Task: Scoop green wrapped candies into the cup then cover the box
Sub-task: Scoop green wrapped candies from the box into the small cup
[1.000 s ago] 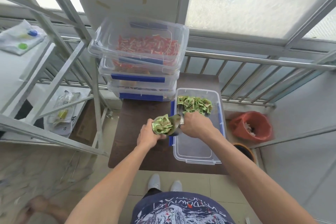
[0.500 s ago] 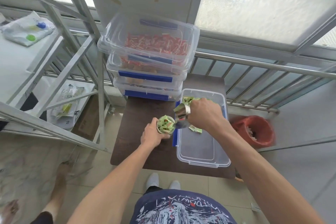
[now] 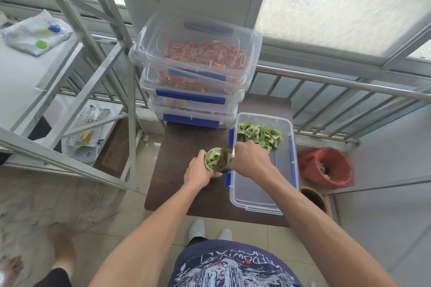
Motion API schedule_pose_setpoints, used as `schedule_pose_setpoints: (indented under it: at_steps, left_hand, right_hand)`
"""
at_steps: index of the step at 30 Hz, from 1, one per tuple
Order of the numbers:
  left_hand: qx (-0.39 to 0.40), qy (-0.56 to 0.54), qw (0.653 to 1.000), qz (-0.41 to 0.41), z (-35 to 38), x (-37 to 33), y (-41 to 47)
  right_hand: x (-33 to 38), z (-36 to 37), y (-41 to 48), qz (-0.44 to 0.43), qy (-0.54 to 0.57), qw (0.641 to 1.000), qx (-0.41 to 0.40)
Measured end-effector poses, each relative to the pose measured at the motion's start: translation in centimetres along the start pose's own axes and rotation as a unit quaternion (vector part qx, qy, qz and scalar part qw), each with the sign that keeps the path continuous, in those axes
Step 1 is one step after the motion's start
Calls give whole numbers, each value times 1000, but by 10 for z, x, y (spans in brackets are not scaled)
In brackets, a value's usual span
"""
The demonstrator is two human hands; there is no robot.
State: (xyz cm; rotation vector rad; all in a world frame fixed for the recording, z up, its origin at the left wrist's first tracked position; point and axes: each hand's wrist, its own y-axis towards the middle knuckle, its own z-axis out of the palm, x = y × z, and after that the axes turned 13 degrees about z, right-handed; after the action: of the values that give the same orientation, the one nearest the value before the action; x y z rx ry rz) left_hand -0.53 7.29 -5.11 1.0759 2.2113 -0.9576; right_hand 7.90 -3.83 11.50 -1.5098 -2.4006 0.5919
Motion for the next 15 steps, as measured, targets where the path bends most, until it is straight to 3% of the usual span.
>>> schedule_pose_setpoints:
  at_steps: [5, 9, 15]
  left_hand:
    - [11, -2, 1000, 0, 0, 2, 4]
    - [8, 0, 1000, 3, 1, 5, 6]
    - [23, 3, 1000, -9, 3, 8, 7]
  right_hand:
    - [-4, -12, 8, 19, 12, 999, 26]
    - [-3, -22, 6, 20, 1, 1000, -9]
    - [7, 6, -1, 24, 10, 1000, -4]
